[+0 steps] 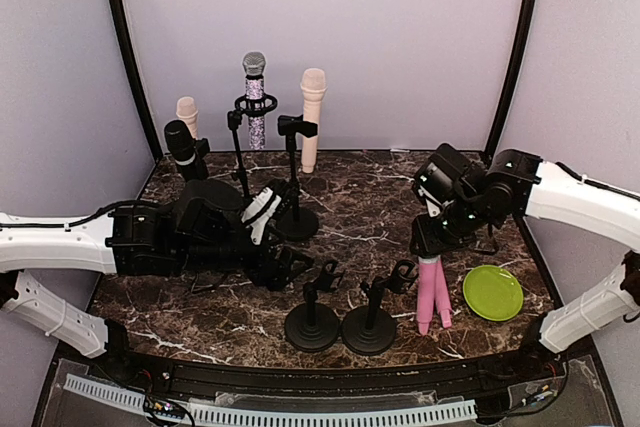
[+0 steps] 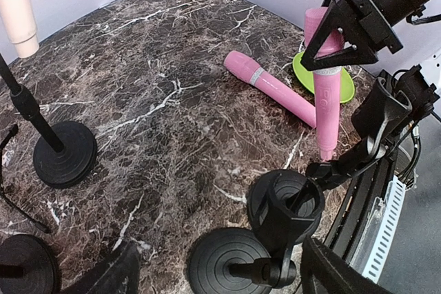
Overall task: Remove the microphone from the stand
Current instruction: Place the microphone at the center of the board.
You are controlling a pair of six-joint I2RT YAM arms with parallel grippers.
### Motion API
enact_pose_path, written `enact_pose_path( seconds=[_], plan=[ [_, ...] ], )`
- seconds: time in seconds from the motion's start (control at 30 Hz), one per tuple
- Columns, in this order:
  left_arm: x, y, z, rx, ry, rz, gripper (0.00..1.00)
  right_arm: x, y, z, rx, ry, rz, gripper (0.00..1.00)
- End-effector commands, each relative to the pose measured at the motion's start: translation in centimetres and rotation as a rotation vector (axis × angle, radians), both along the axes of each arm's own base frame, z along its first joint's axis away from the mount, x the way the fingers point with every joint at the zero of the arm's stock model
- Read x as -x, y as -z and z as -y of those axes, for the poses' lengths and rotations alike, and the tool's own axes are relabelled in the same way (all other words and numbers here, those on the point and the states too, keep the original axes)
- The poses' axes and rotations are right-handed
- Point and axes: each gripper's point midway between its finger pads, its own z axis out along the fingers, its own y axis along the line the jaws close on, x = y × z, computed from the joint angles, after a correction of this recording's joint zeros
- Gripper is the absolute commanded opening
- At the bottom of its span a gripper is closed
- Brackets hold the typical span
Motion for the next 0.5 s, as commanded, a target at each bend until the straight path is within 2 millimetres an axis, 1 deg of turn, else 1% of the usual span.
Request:
enact_pose_path(
  seconds=[0.0,0.17,0.3,0.47],
  plan=[
    [0.1,0.2,-1.1,0.002,-0.026,-0.013,0.82,-0.8,0.4,-0.5,-0.017,-0.002,-0.005,0.32],
    [0.1,0.4,-1.2,0.006,-0.031,-0.011,0.82,-2.2,1.4,-0.7,-0.024,0.016,-0.004,0.32],
    [0.1,0.7,-1.2,0.002,-0.034,-0.017,0.82,-3.8,2.8,-0.8,0.018,0.044,0.014,0.34],
    [0.2,0.8,-1.3,0.01,-0.042,-0.03,0.82,-6.3,4.1,-2.3,0.037,0.073,0.06,0.38]
  ],
)
